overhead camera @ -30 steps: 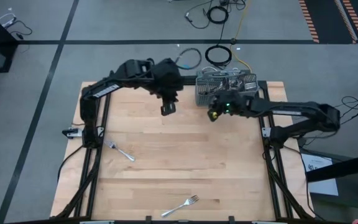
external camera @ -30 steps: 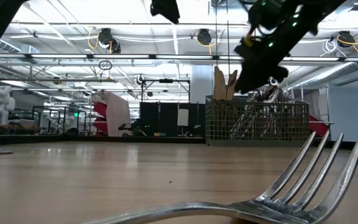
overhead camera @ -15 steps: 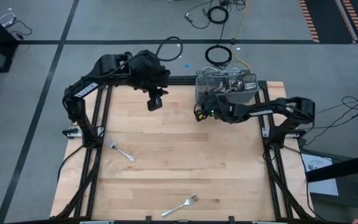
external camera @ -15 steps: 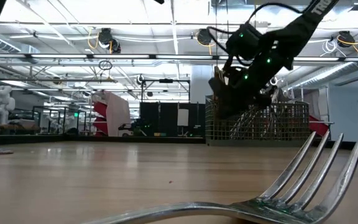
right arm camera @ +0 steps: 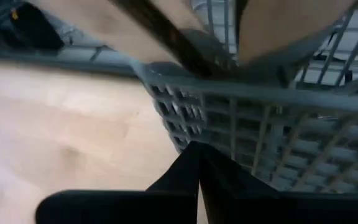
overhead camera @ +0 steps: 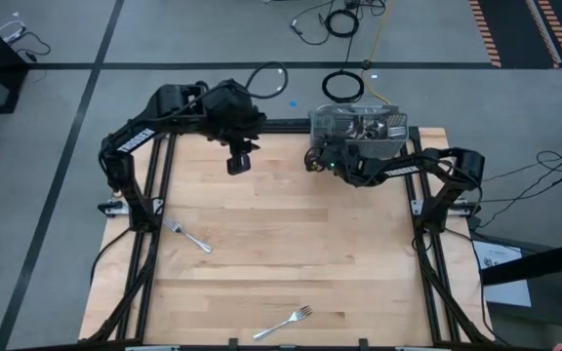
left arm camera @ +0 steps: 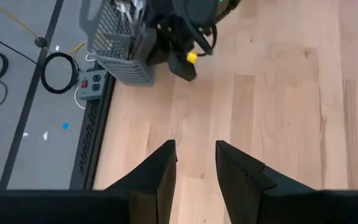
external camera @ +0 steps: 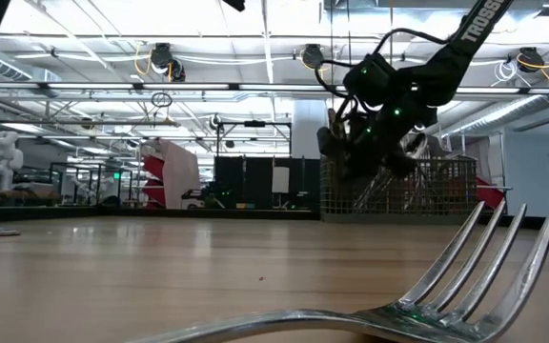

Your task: Sort silverware

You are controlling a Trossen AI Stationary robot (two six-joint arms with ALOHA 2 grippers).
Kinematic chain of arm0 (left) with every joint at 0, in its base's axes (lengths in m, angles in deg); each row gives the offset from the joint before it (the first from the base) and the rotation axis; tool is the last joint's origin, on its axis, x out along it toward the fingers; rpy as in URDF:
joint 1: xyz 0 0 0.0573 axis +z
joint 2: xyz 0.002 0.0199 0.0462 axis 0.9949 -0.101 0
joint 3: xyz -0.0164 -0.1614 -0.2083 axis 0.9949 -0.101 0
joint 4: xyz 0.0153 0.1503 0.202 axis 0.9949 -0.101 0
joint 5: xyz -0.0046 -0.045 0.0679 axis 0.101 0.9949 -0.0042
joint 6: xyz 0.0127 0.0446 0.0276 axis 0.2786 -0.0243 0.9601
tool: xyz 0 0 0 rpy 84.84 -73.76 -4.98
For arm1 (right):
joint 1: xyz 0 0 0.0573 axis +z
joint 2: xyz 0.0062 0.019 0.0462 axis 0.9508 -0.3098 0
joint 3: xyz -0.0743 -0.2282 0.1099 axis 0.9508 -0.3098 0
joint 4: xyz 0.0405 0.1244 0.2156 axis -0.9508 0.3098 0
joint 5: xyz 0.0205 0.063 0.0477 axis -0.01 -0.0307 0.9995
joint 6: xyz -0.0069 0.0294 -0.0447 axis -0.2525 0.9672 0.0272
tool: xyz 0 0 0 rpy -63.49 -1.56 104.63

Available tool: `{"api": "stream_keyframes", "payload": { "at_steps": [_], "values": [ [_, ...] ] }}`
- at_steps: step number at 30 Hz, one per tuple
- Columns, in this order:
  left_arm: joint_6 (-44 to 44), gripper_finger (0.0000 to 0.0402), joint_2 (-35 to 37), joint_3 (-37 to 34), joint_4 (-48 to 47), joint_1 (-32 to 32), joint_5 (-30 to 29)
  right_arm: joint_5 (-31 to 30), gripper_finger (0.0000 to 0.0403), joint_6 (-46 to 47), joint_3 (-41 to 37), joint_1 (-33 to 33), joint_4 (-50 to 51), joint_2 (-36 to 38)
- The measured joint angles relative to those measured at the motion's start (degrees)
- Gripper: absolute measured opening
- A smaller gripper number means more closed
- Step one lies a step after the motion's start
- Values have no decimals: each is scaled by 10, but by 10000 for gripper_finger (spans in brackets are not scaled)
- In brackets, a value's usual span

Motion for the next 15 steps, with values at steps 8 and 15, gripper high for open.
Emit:
{"api": "stream_keyframes", "payload": {
  "at_steps": [8, 15],
  "values": [
    [-6, 121, 6, 0, -10, -4, 0, 36, 1, 22, 1, 13, -11, 1],
    [-16, 121, 23, 0, -16, -21, 1, 187, 1, 77, 1, 71, -5, 12]
  ]
}}
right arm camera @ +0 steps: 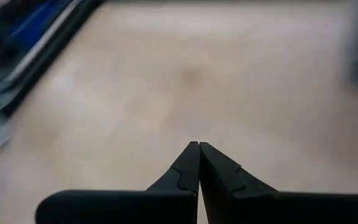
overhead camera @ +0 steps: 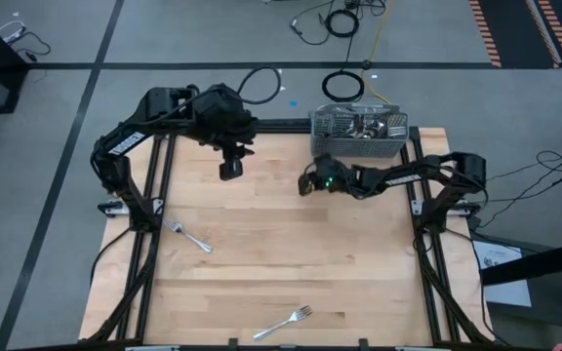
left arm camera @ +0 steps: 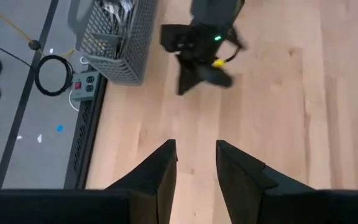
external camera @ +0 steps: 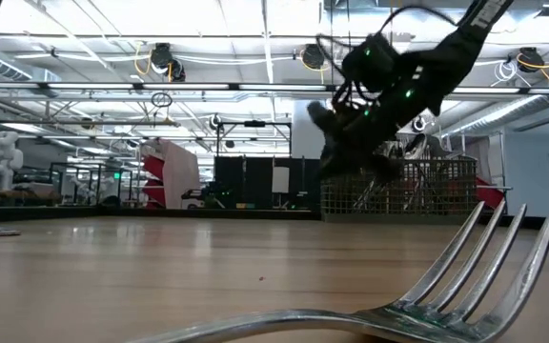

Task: Sort silverware
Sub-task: Put the silver fork into the silverware basket

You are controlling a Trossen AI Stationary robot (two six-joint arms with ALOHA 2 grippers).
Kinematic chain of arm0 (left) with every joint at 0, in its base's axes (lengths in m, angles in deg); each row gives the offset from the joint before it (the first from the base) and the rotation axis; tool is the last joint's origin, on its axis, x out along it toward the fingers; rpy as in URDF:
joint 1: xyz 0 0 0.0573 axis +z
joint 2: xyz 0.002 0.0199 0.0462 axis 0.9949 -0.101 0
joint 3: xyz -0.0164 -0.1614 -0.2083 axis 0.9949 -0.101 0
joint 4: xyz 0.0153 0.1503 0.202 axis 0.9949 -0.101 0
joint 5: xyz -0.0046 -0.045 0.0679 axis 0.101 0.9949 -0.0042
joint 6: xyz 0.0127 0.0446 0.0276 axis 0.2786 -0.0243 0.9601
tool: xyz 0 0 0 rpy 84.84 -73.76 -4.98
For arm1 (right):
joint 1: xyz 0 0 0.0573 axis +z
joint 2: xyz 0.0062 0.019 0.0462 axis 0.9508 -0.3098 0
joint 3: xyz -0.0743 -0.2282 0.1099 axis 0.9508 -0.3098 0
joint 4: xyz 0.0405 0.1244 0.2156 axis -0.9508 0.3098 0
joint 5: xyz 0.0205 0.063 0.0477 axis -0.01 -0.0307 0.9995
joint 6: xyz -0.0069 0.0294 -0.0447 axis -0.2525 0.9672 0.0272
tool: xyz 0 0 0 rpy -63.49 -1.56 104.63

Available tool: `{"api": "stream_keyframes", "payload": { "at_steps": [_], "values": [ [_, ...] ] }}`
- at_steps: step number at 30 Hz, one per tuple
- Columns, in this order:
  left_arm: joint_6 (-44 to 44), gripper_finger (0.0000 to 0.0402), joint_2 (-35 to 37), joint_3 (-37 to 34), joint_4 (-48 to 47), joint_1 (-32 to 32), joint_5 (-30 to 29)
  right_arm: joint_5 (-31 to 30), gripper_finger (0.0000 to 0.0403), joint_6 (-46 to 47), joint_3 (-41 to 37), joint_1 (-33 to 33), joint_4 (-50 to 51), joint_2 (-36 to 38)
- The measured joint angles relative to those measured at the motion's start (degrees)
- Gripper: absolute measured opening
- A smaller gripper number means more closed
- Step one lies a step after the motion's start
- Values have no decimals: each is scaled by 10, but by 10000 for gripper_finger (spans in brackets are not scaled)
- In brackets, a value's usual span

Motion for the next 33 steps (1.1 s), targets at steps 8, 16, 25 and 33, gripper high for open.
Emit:
{"api": "stream_keyframes", "payload": {
  "at_steps": [8, 16, 25, 33],
  "values": [
    [-75, 121, 31, -33, -29, -73, 21, 112, 0, -50, 0, 99, 18, 113],
    [-192, 121, 80, -209, -21, -170, -5, 224, 0, -87, 0, 173, 20, 250],
    [-164, 121, 103, -488, -5, -264, -2, 250, 0, -159, 0, 225, 31, 322],
    [-112, 121, 70, -704, 59, -256, 69, 252, 0, -165, 0, 244, 77, 337]
  ]
}}
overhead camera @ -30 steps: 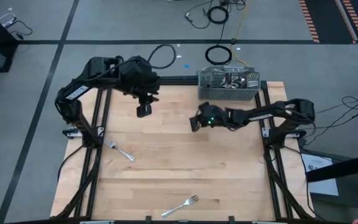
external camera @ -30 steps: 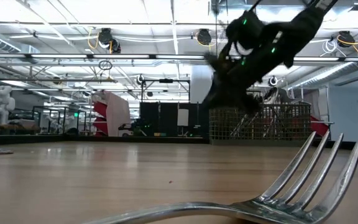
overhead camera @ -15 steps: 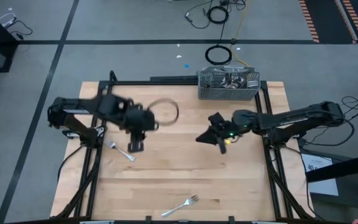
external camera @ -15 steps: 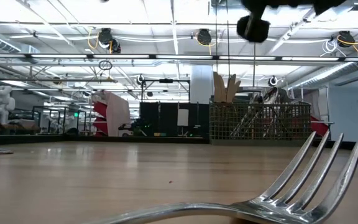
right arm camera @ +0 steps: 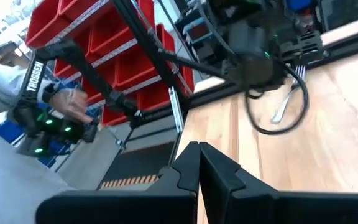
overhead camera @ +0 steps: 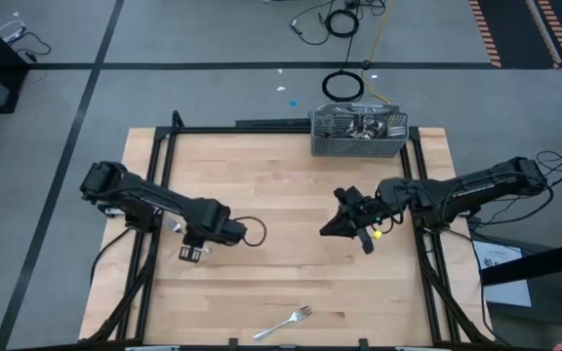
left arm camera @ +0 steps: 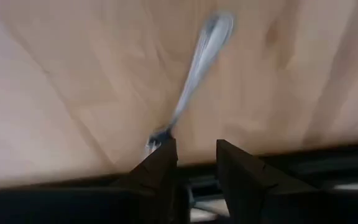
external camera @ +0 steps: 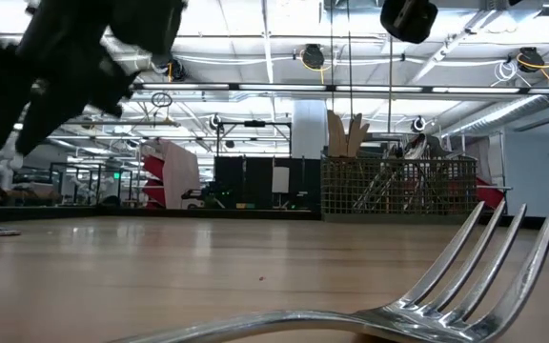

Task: Sort silverware
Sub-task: Put the silver fork into the silverware basket

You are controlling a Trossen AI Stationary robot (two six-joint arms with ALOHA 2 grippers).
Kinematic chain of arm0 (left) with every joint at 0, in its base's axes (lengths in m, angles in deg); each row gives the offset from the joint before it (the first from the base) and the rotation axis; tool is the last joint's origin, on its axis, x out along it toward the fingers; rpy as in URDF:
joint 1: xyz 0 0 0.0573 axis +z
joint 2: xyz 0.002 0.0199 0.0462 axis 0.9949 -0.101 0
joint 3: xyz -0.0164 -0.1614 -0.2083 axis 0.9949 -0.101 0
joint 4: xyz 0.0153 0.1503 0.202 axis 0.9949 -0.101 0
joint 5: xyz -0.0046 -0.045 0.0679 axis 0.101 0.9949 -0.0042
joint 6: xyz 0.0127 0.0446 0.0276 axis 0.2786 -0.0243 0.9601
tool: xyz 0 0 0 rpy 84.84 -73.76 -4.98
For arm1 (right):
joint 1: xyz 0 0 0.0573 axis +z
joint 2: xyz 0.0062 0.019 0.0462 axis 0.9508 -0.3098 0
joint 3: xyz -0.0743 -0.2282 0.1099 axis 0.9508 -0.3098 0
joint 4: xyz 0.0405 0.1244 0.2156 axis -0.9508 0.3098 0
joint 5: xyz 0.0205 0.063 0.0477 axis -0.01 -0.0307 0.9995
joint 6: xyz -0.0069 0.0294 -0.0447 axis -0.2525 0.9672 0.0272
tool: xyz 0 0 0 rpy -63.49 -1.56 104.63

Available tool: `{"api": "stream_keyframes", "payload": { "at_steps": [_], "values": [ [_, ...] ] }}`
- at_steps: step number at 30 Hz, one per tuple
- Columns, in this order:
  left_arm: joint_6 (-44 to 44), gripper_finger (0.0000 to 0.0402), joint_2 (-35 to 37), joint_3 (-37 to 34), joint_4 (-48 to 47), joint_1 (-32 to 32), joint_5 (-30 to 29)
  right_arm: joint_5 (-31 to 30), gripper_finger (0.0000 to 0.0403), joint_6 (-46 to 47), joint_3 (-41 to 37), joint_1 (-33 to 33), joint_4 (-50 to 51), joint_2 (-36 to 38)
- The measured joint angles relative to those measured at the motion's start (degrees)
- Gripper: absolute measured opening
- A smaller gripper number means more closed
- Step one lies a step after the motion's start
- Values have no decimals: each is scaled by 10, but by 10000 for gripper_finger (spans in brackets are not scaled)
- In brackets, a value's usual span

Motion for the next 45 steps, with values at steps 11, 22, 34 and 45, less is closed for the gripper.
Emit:
{"api": "stream_keyframes", "payload": {
  "at_steps": [11, 22, 34, 45],
  "values": [
    [88, 121, -20, -118, 122, -3, -8, -13, 0, 32, 0, 5, 18, 0],
    [118, 121, -20, -196, 175, -3, -9, -60, 0, 78, 0, 5, 16, 0],
    [132, 97, -20, -197, 212, -6, -12, -99, 0, 84, 0, 7, 7, 0],
    [149, 12, -27, -187, 214, -3, -17, -98, 0, 91, 0, 9, -16, 0]
  ]
}}
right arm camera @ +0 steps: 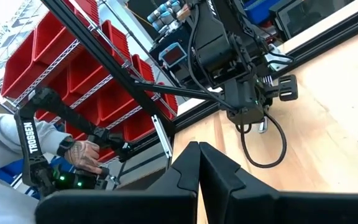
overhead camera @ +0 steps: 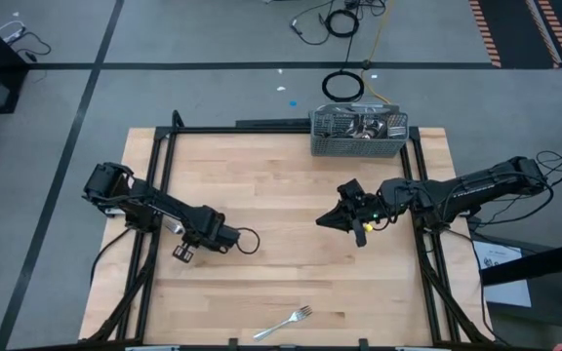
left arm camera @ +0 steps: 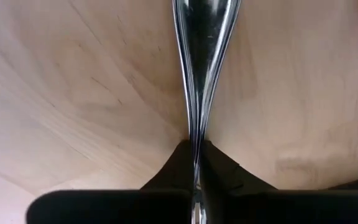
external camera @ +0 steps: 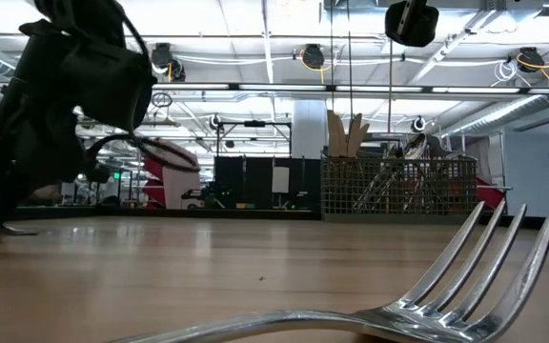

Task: Sort silverware
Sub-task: Put the silver fork into the silverware basket

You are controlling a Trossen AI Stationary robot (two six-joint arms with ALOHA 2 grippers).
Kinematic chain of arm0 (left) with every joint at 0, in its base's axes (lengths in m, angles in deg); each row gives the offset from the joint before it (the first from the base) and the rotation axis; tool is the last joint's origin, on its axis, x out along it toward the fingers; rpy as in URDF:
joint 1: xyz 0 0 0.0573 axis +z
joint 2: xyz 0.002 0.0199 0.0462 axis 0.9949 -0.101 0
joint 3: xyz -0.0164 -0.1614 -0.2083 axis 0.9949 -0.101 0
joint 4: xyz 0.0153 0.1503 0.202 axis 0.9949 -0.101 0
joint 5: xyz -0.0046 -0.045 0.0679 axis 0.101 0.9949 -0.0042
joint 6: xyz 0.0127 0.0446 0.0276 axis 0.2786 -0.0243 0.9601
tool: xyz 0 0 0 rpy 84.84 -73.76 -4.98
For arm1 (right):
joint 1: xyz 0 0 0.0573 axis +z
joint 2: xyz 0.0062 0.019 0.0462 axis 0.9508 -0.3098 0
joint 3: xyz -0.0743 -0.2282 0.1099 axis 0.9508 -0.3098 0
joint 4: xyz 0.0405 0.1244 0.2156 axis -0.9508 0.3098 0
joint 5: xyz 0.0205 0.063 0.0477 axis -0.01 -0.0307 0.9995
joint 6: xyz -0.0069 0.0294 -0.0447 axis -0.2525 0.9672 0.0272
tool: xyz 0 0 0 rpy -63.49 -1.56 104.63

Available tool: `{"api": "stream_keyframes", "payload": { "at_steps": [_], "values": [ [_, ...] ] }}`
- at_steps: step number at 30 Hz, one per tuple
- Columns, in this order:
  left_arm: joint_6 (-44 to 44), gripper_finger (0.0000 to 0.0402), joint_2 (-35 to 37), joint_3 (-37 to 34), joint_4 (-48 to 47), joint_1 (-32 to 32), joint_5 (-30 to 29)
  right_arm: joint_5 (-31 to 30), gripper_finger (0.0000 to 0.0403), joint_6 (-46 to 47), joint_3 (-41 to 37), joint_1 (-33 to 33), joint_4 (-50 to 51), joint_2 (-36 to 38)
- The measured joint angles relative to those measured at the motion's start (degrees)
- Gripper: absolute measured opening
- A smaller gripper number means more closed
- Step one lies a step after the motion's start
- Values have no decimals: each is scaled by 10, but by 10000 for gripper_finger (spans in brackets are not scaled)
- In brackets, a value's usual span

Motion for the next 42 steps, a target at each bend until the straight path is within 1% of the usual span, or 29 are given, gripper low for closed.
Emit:
{"api": "stream_keyframes", "payload": {
  "at_steps": [5, 7, 10, 12, 15, 18, 20, 21, 23, 25, 26, 27, 28, 30, 32, 34, 36, 39, 42],
  "values": [
    [-1, 12, 10, 48, 2, 20, -23, -1, 0, -21, 0, 0, -1, 0],
    [-5, 11, 14, 76, -3, 29, -31, -2, 0, -24, 0, 0, -2, 0],
    [-5, 11, 32, 133, 15, 47, -31, -2, 0, -30, 0, -2, -3, 0],
    [-6, 9, 50, 166, 42, 65, -26, -2, 0, -42, 0, -2, -9, 0],
    [-21, 3, 91, 206, 106, 104, -12, 0, 0, -68, 0, -2, -29, 0],
    [-54, 3, 144, 221, 204, 162, 35, 1, 0, -129, 0, -2, -65, 0],
    [-105, 3, 179, 221, 292, 205, 83, 5, 0, -186, 0, 0, -111, 0],
    [-145, 3, 194, 221, 343, 228, 111, 5, 0, -218, 0, 2, -138, 0],
    [-258, 3, 218, 217, 467, 266, 162, 14, 0, -312, 3, 7, -207, 0],
    [-406, 3, 224, 210, 583, 290, 174, 50, 0, -450, 25, 10, -233, 0],
    [-476, 3, 223, 210, 631, 297, 174, 63, 0, -525, 43, 13, -222, 0],
    [-541, 4, 220, 209, 662, 300, 174, 61, 0, -591, 65, 17, -197, -1],
    [-597, 4, 214, 209, 686, 300, 174, 47, 0, -656, 93, 22, -155, -3],
    [-691, 4, 201, 209, 723, 299, 176, -18, 0, -766, 156, 31, -43, -8],
    [-752, 4, 192, 208, 727, 297, 188, -107, 2, -872, 229, 39, 86, -20],
    [-783, 4, 186, 208, 728, 291, 191, -193, 9, -968, 298, 48, 210, -37],
    [-796, 5, 183, 208, 733, 282, 192, -244, 22, -1037, 350, 54, 288, -57],
    [-802, 5, 181, 208, 730, 267, 193, -281, 50, -1107, 385, 56, 363, -85],
    [-802, 5, 177, 208, 733, 259, 192, -301, 87, -1152, 385, 55, 398, -103]
  ]
}}
